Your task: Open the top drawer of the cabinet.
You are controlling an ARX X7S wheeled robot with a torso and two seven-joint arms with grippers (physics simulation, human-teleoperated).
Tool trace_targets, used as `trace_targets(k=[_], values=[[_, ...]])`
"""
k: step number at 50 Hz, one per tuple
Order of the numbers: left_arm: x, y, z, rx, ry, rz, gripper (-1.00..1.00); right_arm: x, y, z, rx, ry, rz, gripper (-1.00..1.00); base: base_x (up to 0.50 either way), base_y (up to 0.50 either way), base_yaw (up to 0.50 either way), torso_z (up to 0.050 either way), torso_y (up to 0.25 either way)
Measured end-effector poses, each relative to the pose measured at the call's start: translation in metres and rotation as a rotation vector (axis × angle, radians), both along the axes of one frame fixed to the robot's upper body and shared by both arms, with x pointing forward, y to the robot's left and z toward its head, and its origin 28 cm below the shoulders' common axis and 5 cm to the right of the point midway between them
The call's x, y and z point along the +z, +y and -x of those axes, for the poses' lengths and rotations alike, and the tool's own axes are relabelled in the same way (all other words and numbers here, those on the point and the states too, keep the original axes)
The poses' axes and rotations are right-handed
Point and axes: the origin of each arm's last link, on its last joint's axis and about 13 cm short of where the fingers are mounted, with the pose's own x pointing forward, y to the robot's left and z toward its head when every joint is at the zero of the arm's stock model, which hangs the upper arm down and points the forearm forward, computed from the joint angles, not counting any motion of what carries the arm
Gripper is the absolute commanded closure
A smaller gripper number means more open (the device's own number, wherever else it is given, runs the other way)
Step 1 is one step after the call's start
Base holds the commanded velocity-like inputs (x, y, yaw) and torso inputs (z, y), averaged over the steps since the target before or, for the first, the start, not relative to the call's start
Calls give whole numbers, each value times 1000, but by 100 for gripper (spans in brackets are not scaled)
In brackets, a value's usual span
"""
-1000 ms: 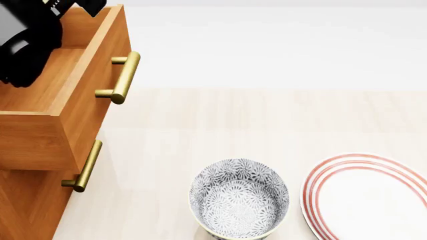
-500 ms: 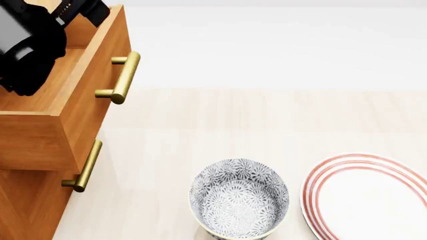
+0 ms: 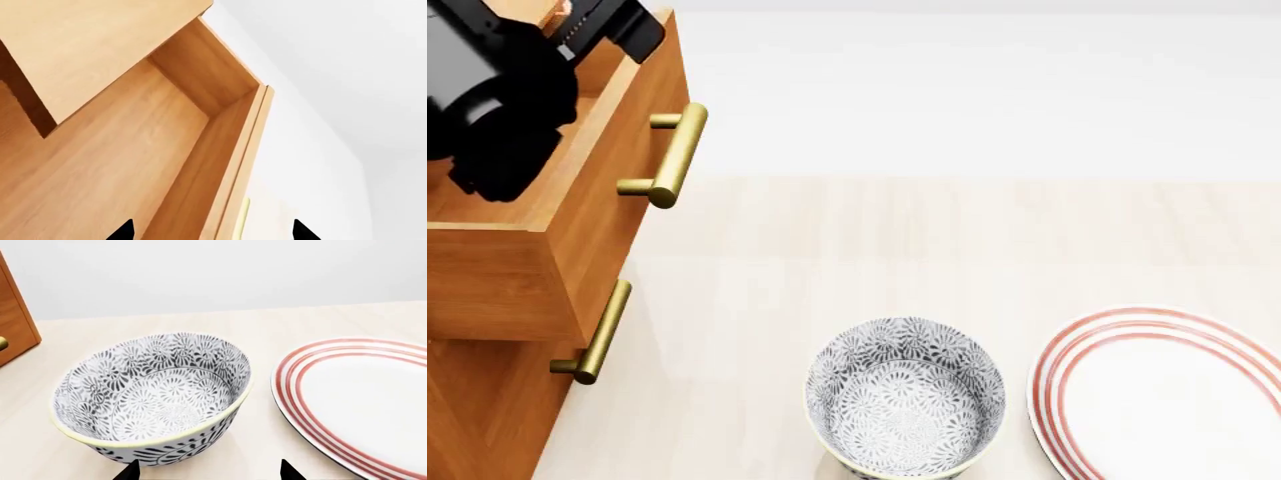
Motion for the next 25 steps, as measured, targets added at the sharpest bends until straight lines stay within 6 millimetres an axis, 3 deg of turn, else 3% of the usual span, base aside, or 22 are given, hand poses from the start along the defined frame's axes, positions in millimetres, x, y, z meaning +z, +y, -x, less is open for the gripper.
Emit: trace_targets(k=[25], values=[[-4,-11,5,-99,5,-55,-100,0,1,2,7,0,2,-100,0,0,0,0,0]])
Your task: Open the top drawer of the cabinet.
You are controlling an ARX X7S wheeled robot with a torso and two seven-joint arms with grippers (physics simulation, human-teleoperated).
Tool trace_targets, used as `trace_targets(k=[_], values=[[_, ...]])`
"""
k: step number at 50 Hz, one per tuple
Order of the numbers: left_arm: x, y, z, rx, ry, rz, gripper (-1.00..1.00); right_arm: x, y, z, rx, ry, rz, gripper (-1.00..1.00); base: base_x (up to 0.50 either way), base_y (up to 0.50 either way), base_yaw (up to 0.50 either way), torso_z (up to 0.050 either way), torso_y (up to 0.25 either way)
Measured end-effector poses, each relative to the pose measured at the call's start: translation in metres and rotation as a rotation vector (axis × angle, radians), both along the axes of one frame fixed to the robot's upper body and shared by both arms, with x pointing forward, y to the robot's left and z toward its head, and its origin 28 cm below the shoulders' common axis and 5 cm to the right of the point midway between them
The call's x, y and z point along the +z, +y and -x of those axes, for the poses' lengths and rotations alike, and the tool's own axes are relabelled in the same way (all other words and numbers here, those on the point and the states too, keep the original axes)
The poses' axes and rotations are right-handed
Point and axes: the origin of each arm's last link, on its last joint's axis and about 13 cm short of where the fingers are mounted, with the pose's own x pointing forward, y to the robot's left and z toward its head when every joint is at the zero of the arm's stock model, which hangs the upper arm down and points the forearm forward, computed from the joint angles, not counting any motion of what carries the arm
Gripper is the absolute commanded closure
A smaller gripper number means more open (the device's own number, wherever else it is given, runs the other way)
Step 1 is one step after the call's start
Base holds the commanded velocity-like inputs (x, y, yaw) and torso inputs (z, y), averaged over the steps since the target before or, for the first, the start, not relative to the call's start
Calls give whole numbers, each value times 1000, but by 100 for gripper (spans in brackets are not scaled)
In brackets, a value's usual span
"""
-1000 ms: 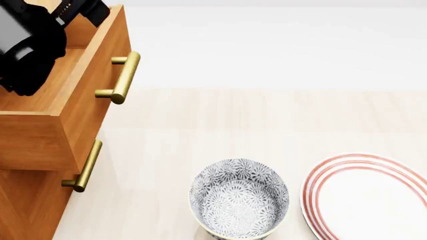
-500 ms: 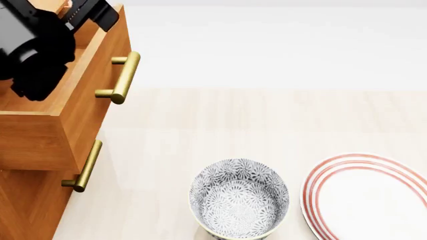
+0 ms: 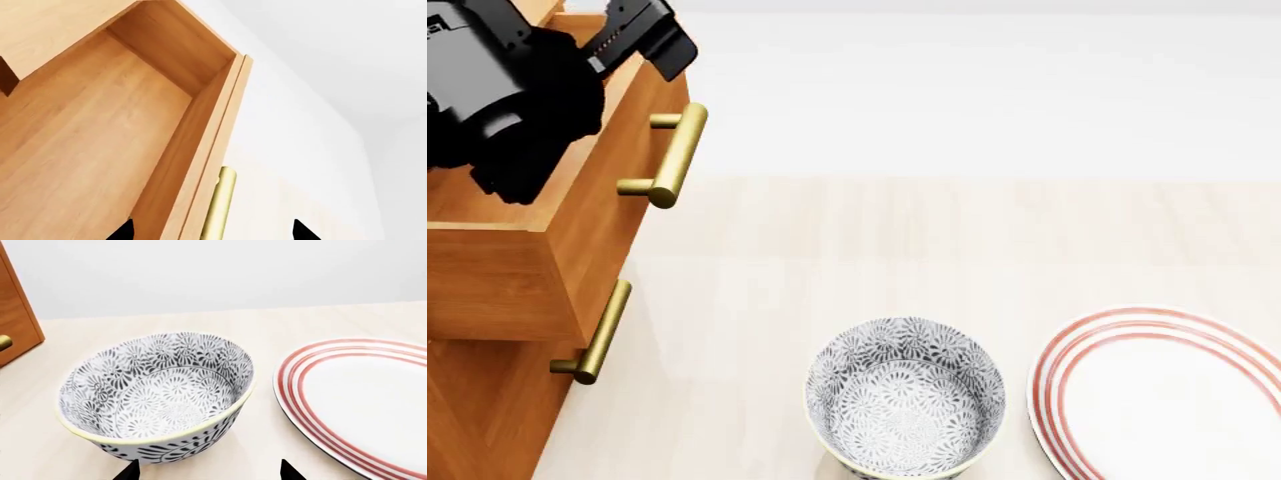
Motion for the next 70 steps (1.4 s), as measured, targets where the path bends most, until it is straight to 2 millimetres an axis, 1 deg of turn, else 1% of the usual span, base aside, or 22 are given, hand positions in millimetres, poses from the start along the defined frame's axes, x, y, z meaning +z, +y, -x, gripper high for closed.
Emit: trace_targets(k=[22,54,70], values=[[-2,-7,3,-40,4,-12,-100,0,0,1,3,2,-1,-100,0,0,0,0,0],[2,-26,8,-127,2,13,-100,0,-1,-1,1,3,-1,-100,0,0,0,0,0],[7,-40,11,-168,-3,19,-100,1,-3,-2,-4,-4,3,-100,0,0,0,1,1]])
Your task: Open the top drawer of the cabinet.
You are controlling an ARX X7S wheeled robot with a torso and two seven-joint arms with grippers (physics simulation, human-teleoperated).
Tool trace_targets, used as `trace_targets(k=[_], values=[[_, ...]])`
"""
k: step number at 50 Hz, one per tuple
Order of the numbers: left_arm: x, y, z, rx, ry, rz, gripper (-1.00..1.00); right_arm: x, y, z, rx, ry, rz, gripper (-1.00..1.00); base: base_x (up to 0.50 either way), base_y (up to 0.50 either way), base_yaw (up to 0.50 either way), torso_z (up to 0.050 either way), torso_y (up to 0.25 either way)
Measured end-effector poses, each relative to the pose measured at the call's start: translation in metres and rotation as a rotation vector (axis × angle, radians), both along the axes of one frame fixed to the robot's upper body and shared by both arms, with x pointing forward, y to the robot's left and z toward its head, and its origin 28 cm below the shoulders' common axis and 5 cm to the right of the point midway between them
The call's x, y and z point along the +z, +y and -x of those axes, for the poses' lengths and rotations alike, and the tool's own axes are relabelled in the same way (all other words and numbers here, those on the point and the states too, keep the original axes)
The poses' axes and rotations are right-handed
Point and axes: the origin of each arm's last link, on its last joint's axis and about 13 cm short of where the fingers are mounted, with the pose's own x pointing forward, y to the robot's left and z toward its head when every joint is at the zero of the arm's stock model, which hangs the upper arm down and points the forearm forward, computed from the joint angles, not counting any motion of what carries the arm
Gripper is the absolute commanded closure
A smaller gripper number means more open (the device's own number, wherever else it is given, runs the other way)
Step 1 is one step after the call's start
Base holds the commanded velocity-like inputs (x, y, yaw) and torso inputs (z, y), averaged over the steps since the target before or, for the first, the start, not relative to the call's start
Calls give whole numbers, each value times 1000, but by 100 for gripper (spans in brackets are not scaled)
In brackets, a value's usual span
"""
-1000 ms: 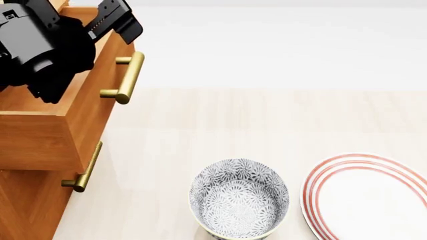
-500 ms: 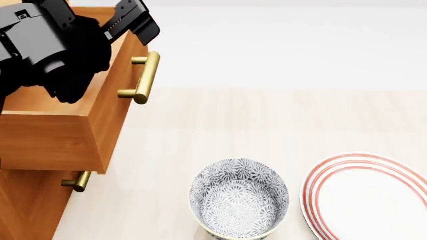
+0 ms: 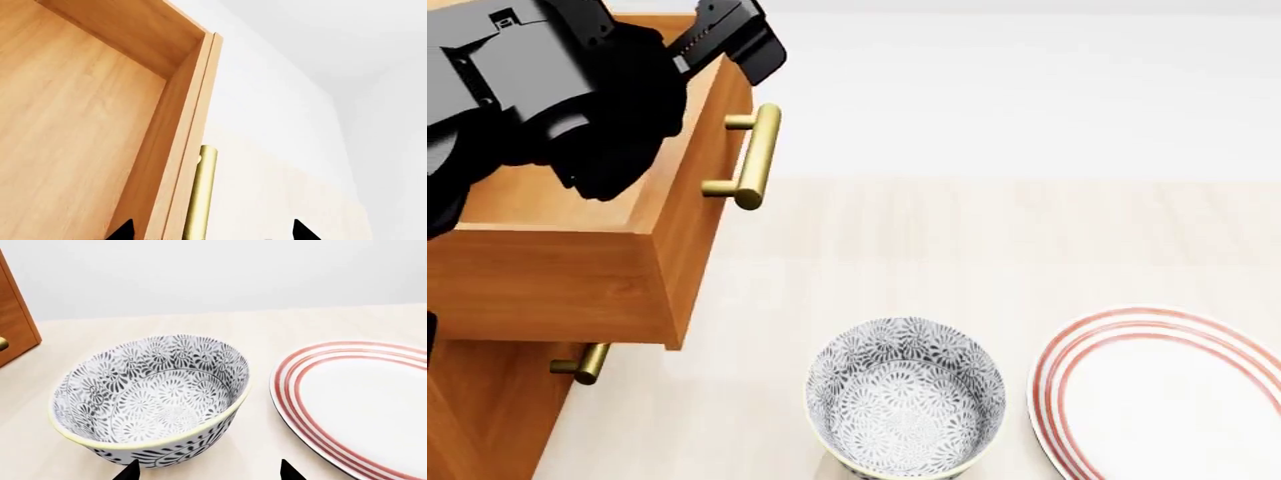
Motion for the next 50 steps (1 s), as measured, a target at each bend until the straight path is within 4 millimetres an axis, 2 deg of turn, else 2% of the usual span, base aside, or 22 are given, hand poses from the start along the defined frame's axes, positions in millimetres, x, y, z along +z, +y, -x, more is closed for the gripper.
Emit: trace_targets(k=[38,50], values=[[4,-30,6,-105,-19,40,-100,-1,-2,-1,8,-7,14,-100,0,0,0,0,1],[1,-36,8,-115,-37,-14,-100,-1,-2,-1,12,-12,16,-100,0,0,0,0,0]])
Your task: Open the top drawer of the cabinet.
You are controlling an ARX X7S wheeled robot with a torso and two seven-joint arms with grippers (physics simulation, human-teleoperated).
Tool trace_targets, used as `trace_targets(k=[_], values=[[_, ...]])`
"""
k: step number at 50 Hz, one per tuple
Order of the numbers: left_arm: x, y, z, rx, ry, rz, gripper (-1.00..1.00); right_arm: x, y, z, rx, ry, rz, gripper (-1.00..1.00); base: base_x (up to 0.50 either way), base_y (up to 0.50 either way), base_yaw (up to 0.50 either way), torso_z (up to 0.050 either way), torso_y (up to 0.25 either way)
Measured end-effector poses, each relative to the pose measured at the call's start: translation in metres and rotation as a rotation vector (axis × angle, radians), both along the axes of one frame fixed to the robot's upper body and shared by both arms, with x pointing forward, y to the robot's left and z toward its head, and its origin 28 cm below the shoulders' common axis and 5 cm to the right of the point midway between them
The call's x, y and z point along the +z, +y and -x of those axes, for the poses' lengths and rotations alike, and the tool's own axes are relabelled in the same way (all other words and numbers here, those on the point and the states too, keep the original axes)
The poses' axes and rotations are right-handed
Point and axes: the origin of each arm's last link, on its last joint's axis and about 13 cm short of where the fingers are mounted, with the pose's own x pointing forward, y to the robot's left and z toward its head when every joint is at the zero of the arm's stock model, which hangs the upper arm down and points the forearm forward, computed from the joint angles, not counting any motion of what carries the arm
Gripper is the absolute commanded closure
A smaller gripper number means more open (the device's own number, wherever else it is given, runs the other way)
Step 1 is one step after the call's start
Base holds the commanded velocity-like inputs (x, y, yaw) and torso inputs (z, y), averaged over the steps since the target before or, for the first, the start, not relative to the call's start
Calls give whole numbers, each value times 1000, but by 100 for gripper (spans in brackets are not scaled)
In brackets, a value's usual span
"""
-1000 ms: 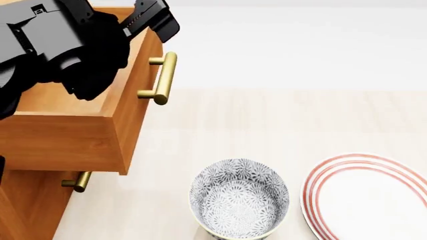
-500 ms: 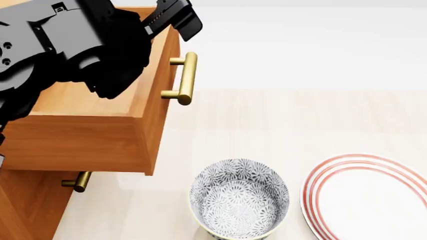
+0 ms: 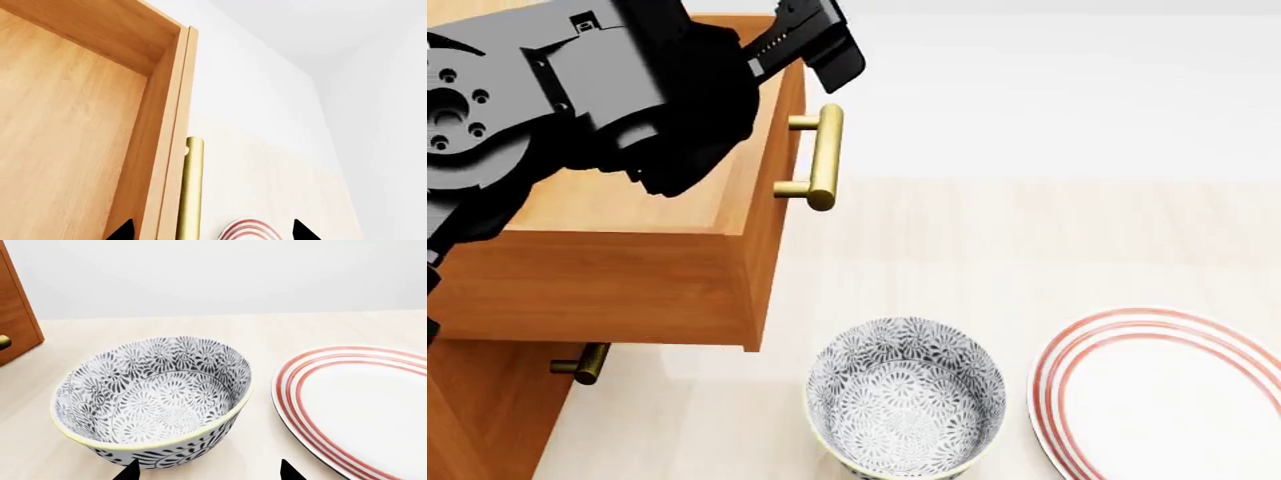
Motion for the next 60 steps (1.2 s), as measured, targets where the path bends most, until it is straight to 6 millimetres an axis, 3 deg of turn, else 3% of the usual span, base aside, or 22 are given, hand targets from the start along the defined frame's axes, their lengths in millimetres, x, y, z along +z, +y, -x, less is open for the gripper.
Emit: trace_targets(k=[14,22,32,46,60], values=[[-2,-4,5,-10,-39,-55,-100,-1,0,0,5,-1,1,-100,0,0,0,0,1],[12,-6,17,-31,-126,-72,-100,-1,0,-1,2,2,1,-100,0,0,0,0,0],[21,-4,39,-53,-252,-142,-100,-2,-1,-2,-6,10,-2,-100,0,0,0,0,0],[11,-3,81,-140,-402,-232,-100,-3,-1,-2,-12,21,-4,-100,0,0,0,0,0],[-3,2,121,-194,-686,-435,-100,-5,-1,-2,-12,29,-4,-100,0,0,0,0,0]])
